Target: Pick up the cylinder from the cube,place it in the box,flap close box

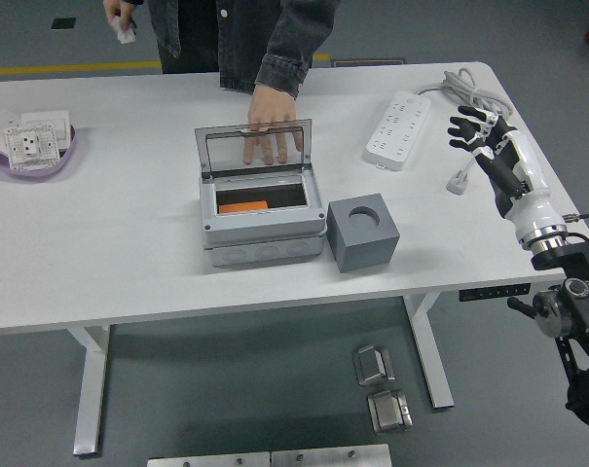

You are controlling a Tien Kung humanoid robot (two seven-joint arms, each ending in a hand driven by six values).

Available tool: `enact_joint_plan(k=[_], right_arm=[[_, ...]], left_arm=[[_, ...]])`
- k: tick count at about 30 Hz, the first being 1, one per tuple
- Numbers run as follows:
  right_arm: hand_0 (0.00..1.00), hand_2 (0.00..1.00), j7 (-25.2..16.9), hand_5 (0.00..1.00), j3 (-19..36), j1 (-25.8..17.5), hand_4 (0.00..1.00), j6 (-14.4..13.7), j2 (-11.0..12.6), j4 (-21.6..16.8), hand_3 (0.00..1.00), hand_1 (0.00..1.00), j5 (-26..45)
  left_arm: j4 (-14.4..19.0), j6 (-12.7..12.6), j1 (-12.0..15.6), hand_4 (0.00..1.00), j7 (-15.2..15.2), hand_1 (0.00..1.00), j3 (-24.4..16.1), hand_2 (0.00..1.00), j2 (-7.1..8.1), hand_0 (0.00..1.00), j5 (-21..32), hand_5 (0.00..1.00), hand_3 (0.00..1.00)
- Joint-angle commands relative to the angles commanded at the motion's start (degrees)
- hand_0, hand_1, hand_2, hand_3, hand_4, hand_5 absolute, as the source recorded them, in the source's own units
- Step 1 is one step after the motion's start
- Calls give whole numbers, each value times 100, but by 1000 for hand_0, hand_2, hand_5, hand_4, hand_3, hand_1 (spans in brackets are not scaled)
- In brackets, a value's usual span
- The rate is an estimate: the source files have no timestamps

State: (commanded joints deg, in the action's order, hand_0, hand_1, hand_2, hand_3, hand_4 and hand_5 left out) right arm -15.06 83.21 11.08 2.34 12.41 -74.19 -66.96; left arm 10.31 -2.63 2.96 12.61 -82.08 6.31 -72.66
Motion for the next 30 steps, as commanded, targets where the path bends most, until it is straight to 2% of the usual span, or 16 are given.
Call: enact_joint_plan(k=[1, 9, 21, 27, 30], right_arm=[[756, 745, 0, 504, 2, -1, 794, 0, -2, 4, 756, 737, -2], [757, 744, 15, 517, 3, -23, 800, -5, -26, 11, 760, 738, -67], [758, 744, 69, 531, -152, 39, 801, -180, -134, 96, 760, 739, -399], [758, 744, 196, 520, -602, 558, 794, -273, -17, 328, 760, 739, -902], [758, 744, 273, 520, -937, 959, 794, -260, 98, 661, 760, 739, -1127]], left_arm=[[0, 0, -1, 805, -1, 682, 2, 711, -1, 712, 2, 467, 881], [0, 4, 0, 804, -3, 682, 0, 710, -2, 712, -6, 465, 881], [0, 6, 5, 803, 0, 682, 8, 711, -3, 712, 0, 462, 881], [0, 8, 7, 802, 18, 682, -8, 711, 11, 712, -30, 460, 881], [0, 8, -7, 802, 18, 682, -8, 711, 31, 712, -42, 460, 881]])
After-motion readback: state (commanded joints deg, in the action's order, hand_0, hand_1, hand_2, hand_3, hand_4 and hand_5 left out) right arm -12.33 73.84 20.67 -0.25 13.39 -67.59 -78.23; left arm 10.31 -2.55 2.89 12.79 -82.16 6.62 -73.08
